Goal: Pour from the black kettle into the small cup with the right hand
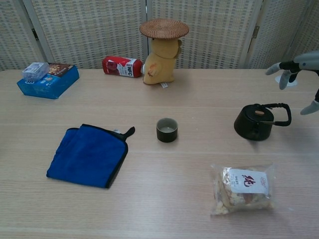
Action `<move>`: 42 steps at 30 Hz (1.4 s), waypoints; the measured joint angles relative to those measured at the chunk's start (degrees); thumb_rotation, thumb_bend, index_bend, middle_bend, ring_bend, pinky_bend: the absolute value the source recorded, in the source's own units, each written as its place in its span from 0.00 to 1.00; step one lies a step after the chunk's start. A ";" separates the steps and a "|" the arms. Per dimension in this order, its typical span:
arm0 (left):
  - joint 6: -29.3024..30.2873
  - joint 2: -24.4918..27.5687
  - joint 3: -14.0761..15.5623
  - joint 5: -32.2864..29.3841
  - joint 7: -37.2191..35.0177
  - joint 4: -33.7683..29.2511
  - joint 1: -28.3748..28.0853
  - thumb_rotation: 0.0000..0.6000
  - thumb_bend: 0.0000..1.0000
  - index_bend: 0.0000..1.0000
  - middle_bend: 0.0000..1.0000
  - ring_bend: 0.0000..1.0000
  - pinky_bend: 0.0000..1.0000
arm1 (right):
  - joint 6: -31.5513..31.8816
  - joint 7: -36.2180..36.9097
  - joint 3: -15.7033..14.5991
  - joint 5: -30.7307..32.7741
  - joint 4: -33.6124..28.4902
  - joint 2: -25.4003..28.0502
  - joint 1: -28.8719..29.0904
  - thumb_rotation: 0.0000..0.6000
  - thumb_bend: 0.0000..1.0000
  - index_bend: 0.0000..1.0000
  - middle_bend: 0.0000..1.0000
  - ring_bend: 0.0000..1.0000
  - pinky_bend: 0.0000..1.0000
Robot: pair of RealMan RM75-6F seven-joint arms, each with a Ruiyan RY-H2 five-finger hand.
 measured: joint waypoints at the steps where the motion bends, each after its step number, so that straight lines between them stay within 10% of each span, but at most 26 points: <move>1: 0.05 0.03 0.02 -0.03 0.00 -0.14 0.05 1.00 0.22 0.03 0.00 0.00 0.00 | -0.62 -0.44 -0.17 0.49 0.97 -0.29 0.09 1.00 0.00 0.07 0.24 0.16 0.09; 16: 0.04 0.35 0.33 -0.04 -0.06 -0.79 0.29 1.00 0.22 0.03 0.00 0.00 0.00 | -5.74 -2.54 -2.37 2.07 8.97 -5.87 0.00 1.00 0.00 0.07 0.24 0.16 0.09; 42: 0.96 0.58 0.54 0.40 -0.91 -0.23 0.94 1.00 0.22 0.03 0.00 0.00 0.00 | -4.04 -2.01 -2.09 -3.04 4.40 -8.02 -1.48 1.00 0.00 0.07 0.27 0.16 0.09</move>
